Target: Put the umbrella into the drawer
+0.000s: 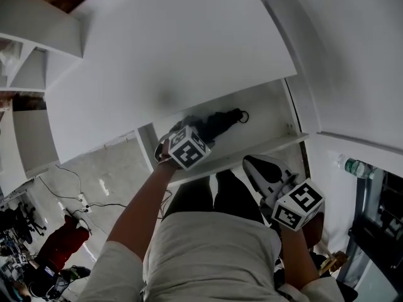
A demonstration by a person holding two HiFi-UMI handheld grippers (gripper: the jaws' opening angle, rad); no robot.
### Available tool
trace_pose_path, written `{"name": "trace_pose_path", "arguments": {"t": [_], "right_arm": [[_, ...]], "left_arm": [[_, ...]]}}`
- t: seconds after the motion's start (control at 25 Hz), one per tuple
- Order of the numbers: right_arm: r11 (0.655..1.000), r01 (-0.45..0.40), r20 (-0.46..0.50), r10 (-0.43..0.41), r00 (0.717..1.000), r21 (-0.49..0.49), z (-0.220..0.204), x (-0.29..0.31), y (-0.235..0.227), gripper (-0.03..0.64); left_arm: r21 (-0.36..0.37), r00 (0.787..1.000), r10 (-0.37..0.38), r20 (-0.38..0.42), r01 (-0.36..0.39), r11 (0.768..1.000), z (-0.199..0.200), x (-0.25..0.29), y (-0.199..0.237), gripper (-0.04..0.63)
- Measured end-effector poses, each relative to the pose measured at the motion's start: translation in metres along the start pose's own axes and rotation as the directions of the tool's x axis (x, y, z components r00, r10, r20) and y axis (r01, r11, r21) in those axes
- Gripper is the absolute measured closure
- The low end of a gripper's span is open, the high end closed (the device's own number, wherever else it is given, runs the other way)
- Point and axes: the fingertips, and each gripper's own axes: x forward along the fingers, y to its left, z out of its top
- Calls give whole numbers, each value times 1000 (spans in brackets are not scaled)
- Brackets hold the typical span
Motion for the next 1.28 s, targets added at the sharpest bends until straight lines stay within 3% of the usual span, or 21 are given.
{"name": "trace_pose_path", "arguments": {"t": [0.24, 0.56, 0.8, 0.96, 1.28], "right_arm": [[999, -9, 13, 9, 1000, -34, 9, -4, 11, 589], [998, -12, 17, 13, 1000, -68, 17, -8, 18, 589], [995, 1, 20, 1, 1000, -101, 27, -11, 19, 589], [991, 4, 29, 0, 1000, -131, 38, -13, 21, 589], [985, 19, 54, -10, 998, -172, 57, -17, 19, 589]], "left_arm": [[34, 1000, 5, 10, -6, 999, 3, -17, -7, 276], [10, 996, 36, 87, -37, 999, 20, -47, -7, 330], [0, 986, 86, 146, -87, 996, 30, -76, -7, 434], [2, 977, 116, 180, -118, 993, 35, -93, -10, 476], [-61, 954, 169, 249, -159, 985, 41, -126, -10, 543]]}}
